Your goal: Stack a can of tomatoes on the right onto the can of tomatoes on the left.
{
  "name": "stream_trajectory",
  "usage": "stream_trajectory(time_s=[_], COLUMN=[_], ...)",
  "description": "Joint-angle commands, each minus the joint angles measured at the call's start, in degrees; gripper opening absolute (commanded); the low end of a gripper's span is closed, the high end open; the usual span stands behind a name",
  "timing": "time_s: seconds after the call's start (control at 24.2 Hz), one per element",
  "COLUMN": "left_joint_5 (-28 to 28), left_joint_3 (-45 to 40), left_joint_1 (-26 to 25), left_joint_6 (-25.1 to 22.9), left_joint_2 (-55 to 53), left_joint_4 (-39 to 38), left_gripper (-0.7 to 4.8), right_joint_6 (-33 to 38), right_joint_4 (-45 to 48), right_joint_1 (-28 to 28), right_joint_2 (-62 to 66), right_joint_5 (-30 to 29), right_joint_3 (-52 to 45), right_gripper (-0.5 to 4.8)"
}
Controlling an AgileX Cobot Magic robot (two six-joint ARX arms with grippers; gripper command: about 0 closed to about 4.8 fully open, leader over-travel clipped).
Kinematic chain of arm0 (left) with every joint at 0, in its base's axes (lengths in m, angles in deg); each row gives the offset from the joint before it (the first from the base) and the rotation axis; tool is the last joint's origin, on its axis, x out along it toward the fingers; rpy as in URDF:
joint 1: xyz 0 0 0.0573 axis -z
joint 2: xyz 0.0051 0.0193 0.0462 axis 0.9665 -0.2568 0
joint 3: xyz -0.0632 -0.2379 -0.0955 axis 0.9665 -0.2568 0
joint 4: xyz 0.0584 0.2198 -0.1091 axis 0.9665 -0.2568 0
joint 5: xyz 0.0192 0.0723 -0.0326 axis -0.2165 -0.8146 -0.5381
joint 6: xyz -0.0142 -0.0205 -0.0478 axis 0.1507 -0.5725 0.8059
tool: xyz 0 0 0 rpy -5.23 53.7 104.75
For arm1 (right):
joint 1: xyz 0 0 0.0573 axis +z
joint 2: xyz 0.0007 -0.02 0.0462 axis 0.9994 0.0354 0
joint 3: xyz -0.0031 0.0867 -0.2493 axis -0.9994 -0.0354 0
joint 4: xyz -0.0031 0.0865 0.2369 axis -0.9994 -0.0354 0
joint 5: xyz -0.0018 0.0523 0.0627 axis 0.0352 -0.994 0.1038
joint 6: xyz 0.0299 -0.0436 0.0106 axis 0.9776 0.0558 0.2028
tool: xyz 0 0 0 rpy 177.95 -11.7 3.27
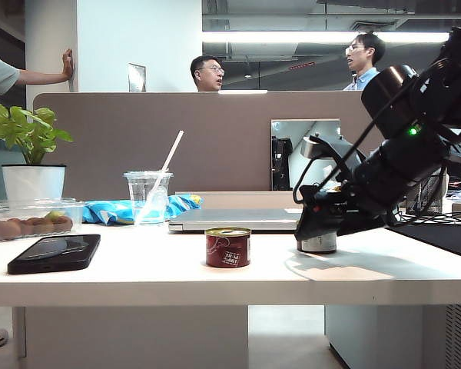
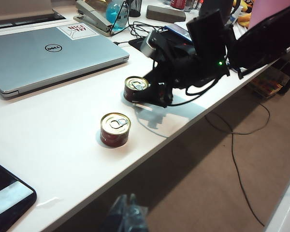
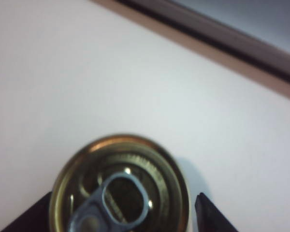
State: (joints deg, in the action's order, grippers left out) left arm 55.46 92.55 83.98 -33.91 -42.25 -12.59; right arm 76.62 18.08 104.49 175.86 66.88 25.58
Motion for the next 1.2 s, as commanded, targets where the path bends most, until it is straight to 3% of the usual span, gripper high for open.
stream_trajectory(time_s=[0.04, 0.66, 0.78, 0.99, 1.11, 1.2], left_joint_5=[0.2, 0.2, 0.2, 0.2, 0.2, 0.2], left_joint_3=[0.0, 0.0, 0.0, 0.0, 0.0, 0.0], left_joint_1=[0.0, 0.0, 0.0, 0.0, 0.0, 0.0], left_joint_6=[0.0, 0.0, 0.0, 0.0, 0.0, 0.0], left_joint_2=[0.0, 0.0, 0.0, 0.0, 0.0, 0.0], left_joint_4=[0.7, 0.7, 0.7, 0.7, 0.7, 0.7], left_gripper=[-0.02, -0.02, -0.02, -0.02, -0.02, -0.02], right_joint_6=[0.1, 0.3, 0.3, 0.3, 0.3, 0.3], right_joint_4=[2.1, 1.8, 1.7, 1.4, 1.3, 1.2], right_joint_1=[0.0, 0.0, 0.0, 0.0, 0.0, 0.1], right_joint_2=[-0.1, 2.0, 2.0, 2.0, 1.8, 1.1], right_joint_5=[-0.2, -0.5, -0.5, -0.5, -0.6, -0.6], right_joint_3=[0.9, 2.0, 2.0, 2.0, 2.0, 2.0], right_gripper=[3.86, 3.57, 2.50, 2.34, 1.75, 1.68])
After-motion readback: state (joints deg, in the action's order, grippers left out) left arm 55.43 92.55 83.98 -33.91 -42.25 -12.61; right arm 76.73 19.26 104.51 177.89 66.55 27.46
